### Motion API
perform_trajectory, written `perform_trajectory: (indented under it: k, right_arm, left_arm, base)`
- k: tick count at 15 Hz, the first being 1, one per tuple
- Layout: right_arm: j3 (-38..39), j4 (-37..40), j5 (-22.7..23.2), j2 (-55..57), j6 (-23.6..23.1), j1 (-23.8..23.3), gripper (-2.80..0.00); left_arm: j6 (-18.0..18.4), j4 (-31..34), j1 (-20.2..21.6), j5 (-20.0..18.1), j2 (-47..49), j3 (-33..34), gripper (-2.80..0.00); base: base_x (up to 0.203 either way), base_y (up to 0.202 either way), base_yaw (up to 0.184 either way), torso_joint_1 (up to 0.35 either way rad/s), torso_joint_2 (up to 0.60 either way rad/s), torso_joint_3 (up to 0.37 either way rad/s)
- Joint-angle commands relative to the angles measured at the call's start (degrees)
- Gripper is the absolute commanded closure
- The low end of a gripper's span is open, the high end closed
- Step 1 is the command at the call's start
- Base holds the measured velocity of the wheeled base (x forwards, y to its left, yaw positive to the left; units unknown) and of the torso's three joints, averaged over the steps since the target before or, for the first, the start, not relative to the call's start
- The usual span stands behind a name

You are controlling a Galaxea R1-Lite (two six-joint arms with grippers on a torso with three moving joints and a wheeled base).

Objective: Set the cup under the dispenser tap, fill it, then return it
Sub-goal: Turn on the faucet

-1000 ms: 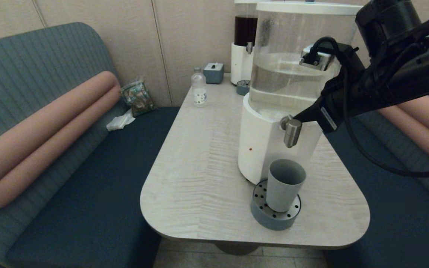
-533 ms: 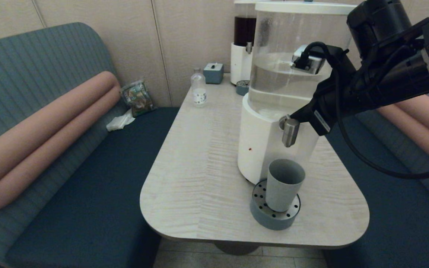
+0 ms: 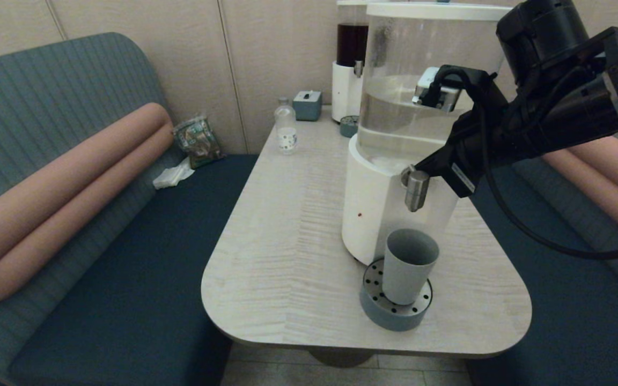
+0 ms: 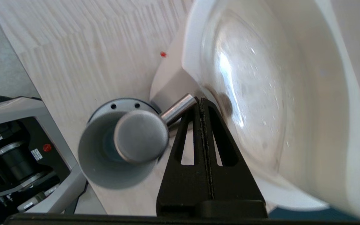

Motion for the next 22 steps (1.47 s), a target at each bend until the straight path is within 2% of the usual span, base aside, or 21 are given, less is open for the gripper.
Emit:
perform_trajectory:
  k: [1, 7, 11, 16, 18, 22]
  right_arm:
    - [0.02, -0.23, 0.65, 0.38, -0.32, 0.03, 0.00]
    - [0.02, -2.99, 5.71, 0.32, 0.03, 0.03, 0.00]
    - [0.02, -2.56, 7.02, 0.15, -0.06, 0.03, 0.00]
    - [0.34, -3.89, 6.52, 0.21, 0.54, -2.14, 0.00]
    - [0.51, -5.32, 4.56, -0.08, 0.67, -3.90, 0.00]
    - [0.96, -8.85, 3.54, -1.44, 4.09, -7.85, 0.00]
  left_arm:
    - [-0.05, -0.01, 0.06, 0.05, 0.02, 0.09, 0.00]
    - [-0.09, -0.01, -0.02, 0.05, 0.05, 0.09, 0.00]
    - [-0.05, -0.01, -0.02, 0.05, 0.10, 0.09, 0.00]
    - [-0.05, -0.01, 0.01, 0.05, 0.11, 0.09, 0.00]
    - [-0.05, -0.01, 0.03, 0.05, 0.11, 0.09, 0.00]
    - [-0.09, -0.01, 0.06, 0.05, 0.11, 0.09, 0.00]
  base:
    - [0.000, 0.000, 0.000, 0.000, 0.00, 0.000]
    - [0.000, 0.000, 0.000, 0.000, 0.00, 0.000]
    - [0.000, 0.000, 0.000, 0.000, 0.00, 0.000]
    - [0.000, 0.000, 0.000, 0.000, 0.00, 0.000]
    - [0.000, 0.000, 0.000, 0.000, 0.00, 0.000]
    - [0.000, 0.000, 0.000, 0.000, 0.00, 0.000]
